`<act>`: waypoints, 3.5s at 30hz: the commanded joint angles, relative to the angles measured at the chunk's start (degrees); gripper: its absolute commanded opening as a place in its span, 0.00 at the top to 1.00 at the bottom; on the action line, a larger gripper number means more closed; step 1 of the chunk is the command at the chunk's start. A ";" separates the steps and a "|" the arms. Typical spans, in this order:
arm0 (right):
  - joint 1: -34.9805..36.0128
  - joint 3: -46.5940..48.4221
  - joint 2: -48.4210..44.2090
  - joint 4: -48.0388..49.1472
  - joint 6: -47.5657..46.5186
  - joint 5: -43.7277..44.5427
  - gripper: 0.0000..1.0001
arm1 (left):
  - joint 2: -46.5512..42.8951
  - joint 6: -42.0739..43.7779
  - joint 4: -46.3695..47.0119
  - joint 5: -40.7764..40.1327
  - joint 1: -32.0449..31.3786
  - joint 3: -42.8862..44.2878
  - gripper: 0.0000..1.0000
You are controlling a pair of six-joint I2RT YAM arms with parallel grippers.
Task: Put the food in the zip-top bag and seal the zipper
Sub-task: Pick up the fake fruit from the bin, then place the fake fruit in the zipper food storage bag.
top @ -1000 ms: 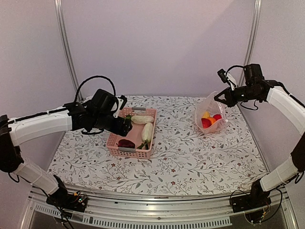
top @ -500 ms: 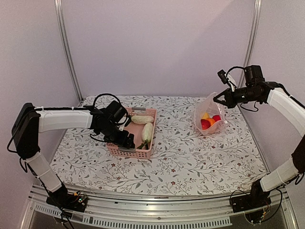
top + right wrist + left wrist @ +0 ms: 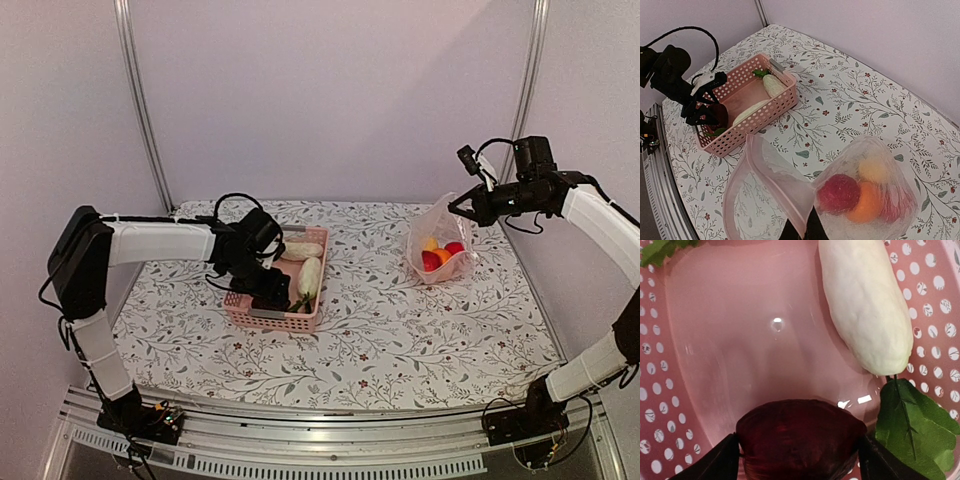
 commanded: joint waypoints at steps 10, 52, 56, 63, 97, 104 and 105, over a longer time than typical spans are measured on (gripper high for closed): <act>0.12 1.84 -1.16 -0.87 0.17 -0.59 1.00 | 2.18 0.98 -3.12 -1.48 0.47 3.97 0.16; 0.10 3.68 -2.35 -4.34 -1.37 1.12 1.00 | 10.93 5.39 -1.38 -6.64 -0.10 12.84 0.22; 0.05 3.67 -2.66 -4.27 -0.92 2.56 1.00 | 8.70 4.72 -1.73 -6.24 -0.04 12.58 0.27; 0.08 5.52 -2.75 -5.94 -0.44 3.11 1.00 | -0.12 3.94 -1.97 -9.12 -1.46 14.81 0.29; 5.76 8.78 1.40 -11.66 0.61 -3.68 1.00 | 12.32 27.30 36.63 -15.57 -29.22 34.87 0.27; 5.71 8.02 1.51 -11.19 0.61 -3.27 1.00 | 15.39 29.62 36.48 -19.11 -29.14 36.89 0.27; 5.74 8.08 1.63 -11.01 0.73 -2.89 1.00 | 15.86 29.85 35.73 -19.11 -29.20 37.57 0.27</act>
